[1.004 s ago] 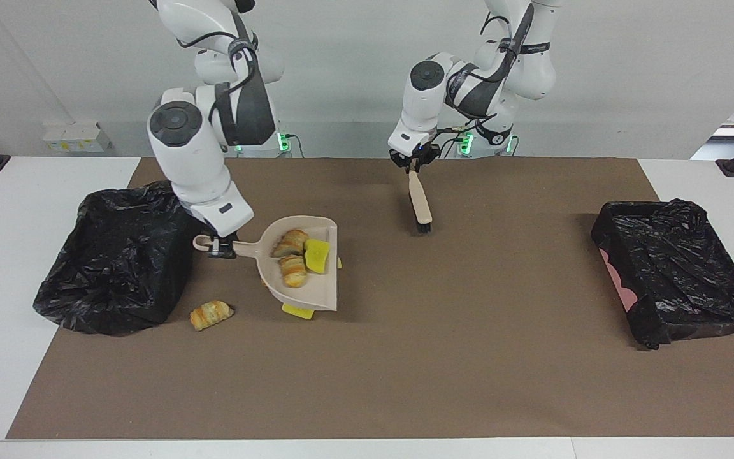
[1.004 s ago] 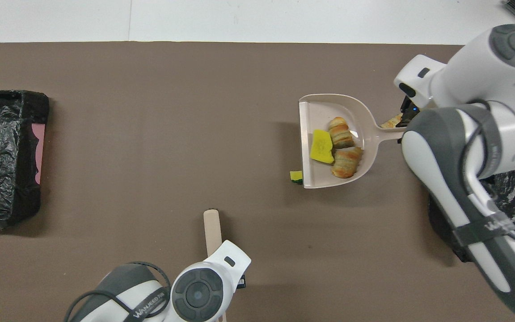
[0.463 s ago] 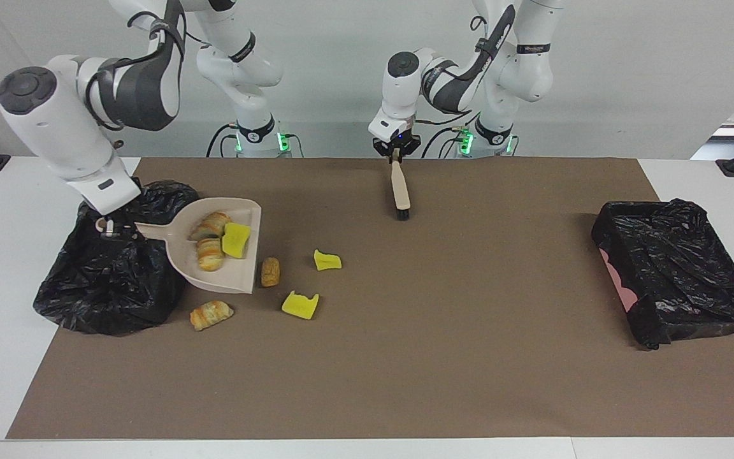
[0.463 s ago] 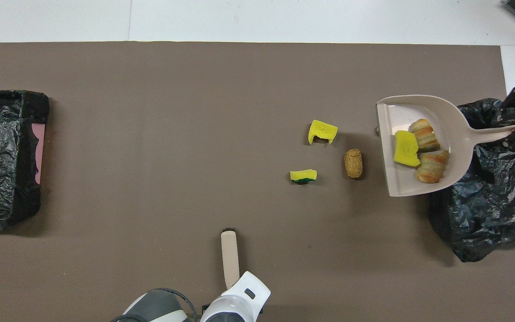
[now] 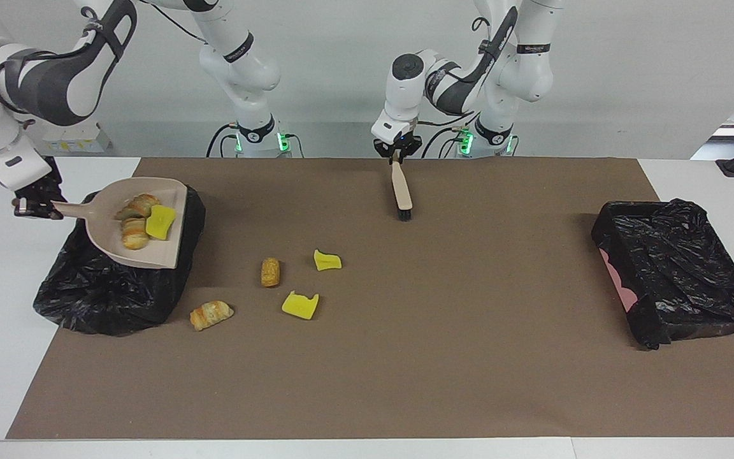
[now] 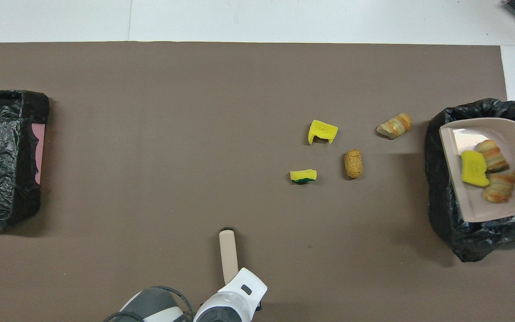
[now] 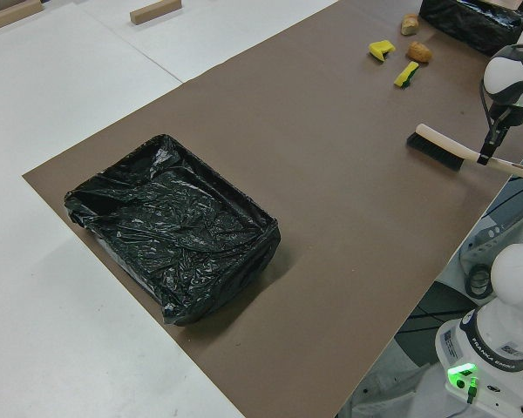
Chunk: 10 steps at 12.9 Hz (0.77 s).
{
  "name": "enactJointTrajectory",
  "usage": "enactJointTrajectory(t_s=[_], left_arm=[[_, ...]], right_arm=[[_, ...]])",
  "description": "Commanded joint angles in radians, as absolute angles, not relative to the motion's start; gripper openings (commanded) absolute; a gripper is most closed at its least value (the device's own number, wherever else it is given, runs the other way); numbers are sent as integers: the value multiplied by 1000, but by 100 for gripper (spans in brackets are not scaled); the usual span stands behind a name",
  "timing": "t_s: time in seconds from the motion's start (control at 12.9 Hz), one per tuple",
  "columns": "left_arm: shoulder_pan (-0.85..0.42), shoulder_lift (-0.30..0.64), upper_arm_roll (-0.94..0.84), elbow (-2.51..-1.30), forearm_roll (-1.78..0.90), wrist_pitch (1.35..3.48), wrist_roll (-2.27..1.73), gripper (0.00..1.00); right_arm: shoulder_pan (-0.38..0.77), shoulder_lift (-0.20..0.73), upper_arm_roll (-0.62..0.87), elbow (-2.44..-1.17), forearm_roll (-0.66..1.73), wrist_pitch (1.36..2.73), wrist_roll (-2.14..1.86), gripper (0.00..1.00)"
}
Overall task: Sweep and dump trash in bin
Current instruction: 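Tip the dustpan into the bin with the right gripper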
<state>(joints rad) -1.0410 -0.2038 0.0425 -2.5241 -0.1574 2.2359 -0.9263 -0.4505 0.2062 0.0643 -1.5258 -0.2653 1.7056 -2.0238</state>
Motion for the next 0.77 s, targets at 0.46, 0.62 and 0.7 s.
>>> enactJointTrajectory(t_s=[0.46, 0.62, 0.7], left_arm=[[-748, -161, 49, -2297, -49, 2091, -568, 100], [-631, -161, 49, -2176, -31, 2045, -459, 100], [-582, -155, 49, -2101, -29, 1993, -396, 100]], right_arm=[[-491, 75, 77, -1754, -725, 1951, -1743, 0], [-442, 40, 77, -1811, -837, 1927, -1607, 0], [-434, 34, 77, -1812, -863, 1902, -1603, 0]])
